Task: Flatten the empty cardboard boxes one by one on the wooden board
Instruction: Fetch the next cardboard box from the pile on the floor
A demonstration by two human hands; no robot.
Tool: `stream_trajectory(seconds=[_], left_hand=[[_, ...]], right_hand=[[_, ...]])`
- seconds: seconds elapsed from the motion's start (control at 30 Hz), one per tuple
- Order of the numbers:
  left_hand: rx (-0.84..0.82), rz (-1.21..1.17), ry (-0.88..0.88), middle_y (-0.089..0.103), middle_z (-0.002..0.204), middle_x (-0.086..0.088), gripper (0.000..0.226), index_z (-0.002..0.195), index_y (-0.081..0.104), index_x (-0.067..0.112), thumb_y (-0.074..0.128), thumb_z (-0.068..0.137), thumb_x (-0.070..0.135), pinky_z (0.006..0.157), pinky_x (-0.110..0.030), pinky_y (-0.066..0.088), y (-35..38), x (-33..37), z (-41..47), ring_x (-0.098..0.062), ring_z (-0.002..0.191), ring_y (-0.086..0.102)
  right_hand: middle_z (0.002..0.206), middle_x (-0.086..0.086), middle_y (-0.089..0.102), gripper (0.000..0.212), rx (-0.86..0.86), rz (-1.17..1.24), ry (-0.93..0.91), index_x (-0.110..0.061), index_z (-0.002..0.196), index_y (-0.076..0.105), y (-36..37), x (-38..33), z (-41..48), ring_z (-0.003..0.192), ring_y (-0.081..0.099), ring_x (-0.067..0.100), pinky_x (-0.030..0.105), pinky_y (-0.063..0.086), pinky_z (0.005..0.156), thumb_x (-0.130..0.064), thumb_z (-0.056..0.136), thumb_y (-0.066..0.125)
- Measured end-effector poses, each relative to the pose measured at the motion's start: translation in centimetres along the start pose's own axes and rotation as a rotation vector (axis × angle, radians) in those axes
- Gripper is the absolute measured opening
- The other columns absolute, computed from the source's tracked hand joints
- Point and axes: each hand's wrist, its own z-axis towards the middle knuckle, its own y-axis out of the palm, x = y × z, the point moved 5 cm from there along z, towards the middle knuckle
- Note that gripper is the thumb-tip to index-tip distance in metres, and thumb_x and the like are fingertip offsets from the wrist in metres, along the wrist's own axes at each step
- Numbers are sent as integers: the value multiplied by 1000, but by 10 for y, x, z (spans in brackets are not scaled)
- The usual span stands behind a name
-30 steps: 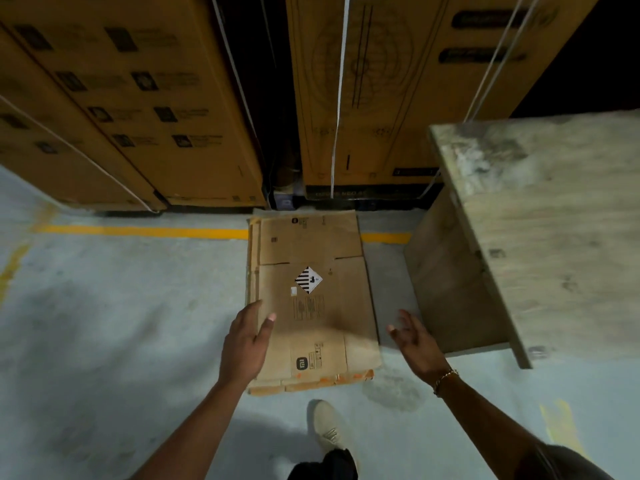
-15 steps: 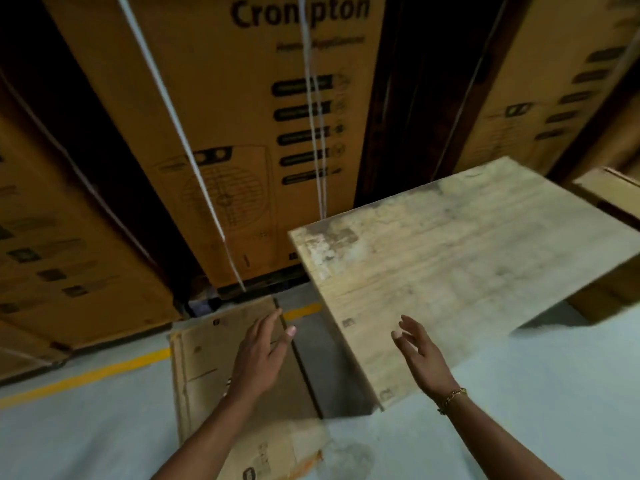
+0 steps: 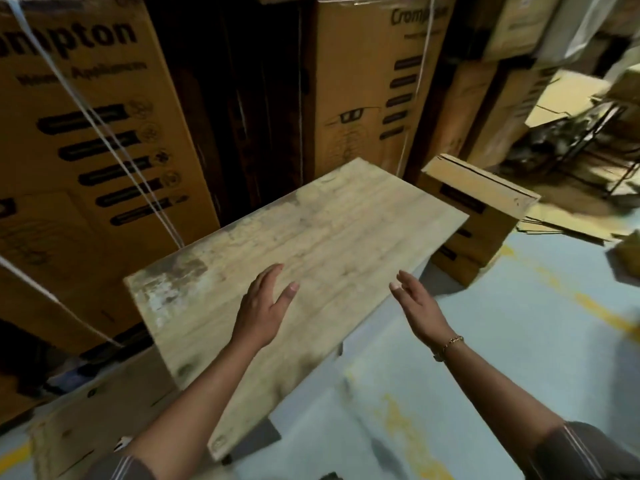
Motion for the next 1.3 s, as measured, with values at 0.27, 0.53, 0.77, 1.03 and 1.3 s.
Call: stream_trajectory(seconds=[0.27, 0.53, 0.77, 1.03, 1.3], left_hand=[[-106, -105, 80, 34, 155, 11, 62, 150, 36, 33, 41, 95, 63, 116, -33, 28, 112, 105, 76, -9, 143, 31], [-209, -179, 98, 37, 153, 12, 58, 148, 38, 35, 44, 96, 61, 114, -36, 33, 236, 171, 175, -9, 140, 36], [-321, -183, 39, 36, 154, 8, 58, 146, 37, 39, 47, 94, 63, 107, -37, 40, 349, 232, 281, -13, 138, 39], [-413, -145, 76, 36, 153, 9, 58, 145, 40, 37, 48, 93, 63, 100, -29, 38, 453, 313, 379, -12, 136, 40], [-382, -158, -32, 35, 154, 5, 57, 143, 43, 37, 53, 91, 60, 102, -40, 43, 568, 378, 471, -17, 137, 40]], right_hand=[[156, -6, 35, 66, 117, 0, 8, -25, 152, 32, -127, 29, 46, 141, 36, 12, 39, 33, 115, -57, 96, 47], [156, -7, 36, 73, 189, -57, 102, -30, 152, 32, -231, 84, 126, 142, 36, 16, 40, 34, 114, -64, 89, 45], [154, -7, 39, 64, 205, -119, 201, -30, 151, 33, -323, 129, 218, 140, 39, 17, 41, 36, 113, -57, 95, 46], [151, -4, 45, 57, 250, -65, 251, -31, 148, 36, -439, 165, 314, 135, 44, 17, 42, 39, 111, -50, 97, 50], [147, 0, 48, 54, 136, -85, 272, -25, 147, 38, -549, 220, 439, 126, 49, 17, 36, 41, 103, -47, 98, 48]])
